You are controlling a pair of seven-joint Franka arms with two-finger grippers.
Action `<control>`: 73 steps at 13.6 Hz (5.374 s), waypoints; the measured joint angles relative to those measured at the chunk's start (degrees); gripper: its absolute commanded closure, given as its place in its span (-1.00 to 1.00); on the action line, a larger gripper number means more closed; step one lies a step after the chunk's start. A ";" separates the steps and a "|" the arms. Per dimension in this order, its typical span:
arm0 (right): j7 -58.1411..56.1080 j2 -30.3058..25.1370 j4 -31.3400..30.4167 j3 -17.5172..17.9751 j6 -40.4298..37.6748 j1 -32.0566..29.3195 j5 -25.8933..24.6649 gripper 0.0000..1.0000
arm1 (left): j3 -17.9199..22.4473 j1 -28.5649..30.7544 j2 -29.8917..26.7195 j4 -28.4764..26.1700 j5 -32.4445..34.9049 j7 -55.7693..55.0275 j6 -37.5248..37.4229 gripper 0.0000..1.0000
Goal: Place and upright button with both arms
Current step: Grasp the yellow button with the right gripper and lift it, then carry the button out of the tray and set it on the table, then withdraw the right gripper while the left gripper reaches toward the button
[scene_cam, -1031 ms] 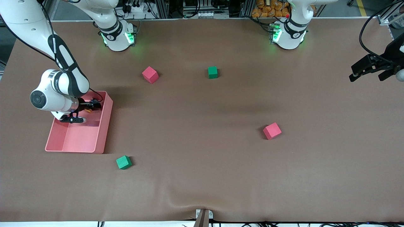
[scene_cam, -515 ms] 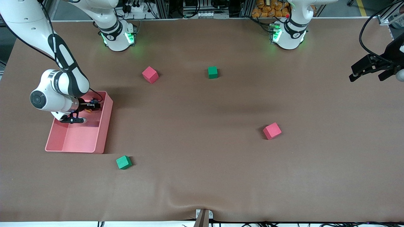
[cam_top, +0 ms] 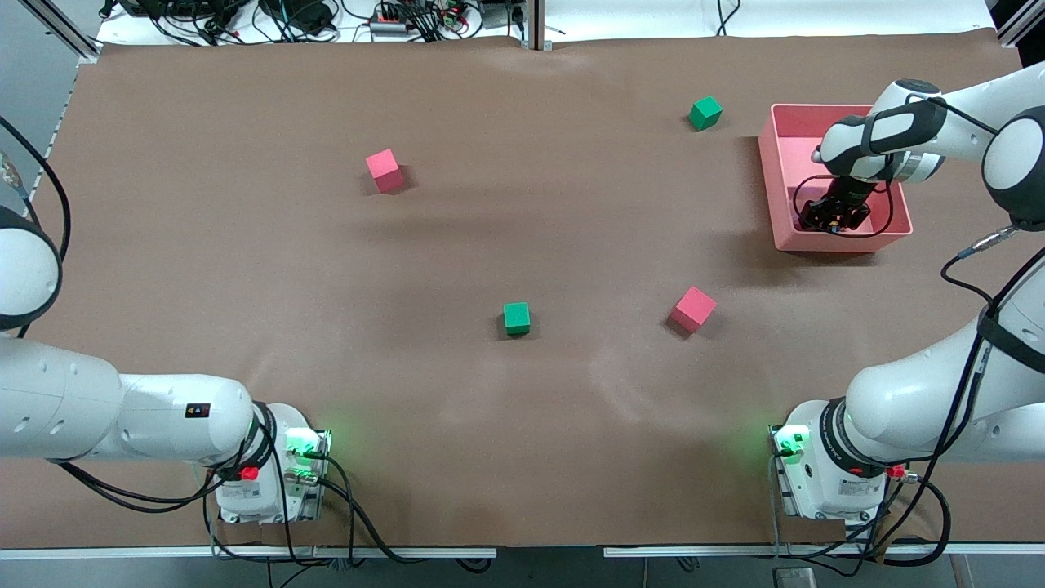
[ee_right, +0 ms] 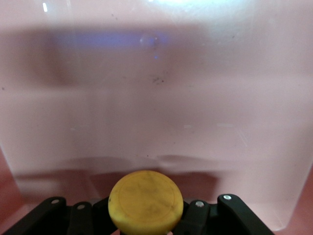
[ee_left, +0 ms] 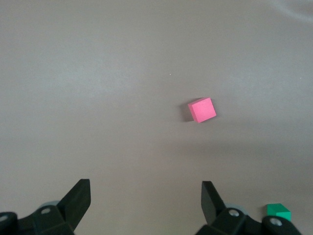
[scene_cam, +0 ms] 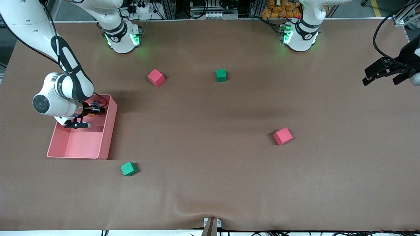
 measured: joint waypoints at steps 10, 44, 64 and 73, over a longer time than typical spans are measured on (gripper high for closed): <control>-0.76 0.02 9.17 0.05 -8.96 0.01 0.00 0.71 | 0.00 0.00 0.18 0.00 0.00 0.00 0.00 -1.00; 28.27 22.04 49.09 1.22 -5.99 44.06 11.58 0.68 | -0.07 -0.03 0.26 -0.06 0.00 0.00 -0.26 -1.00; 42.20 28.09 56.00 -0.98 -2.21 49.28 11.57 -1.00 | -0.08 -0.07 0.51 -0.16 -1.60 0.00 -0.28 -1.00; 43.48 19.78 53.50 -7.00 -15.75 41.60 11.56 -1.00 | -0.90 -1.49 7.62 0.51 -6.78 0.00 1.60 -1.00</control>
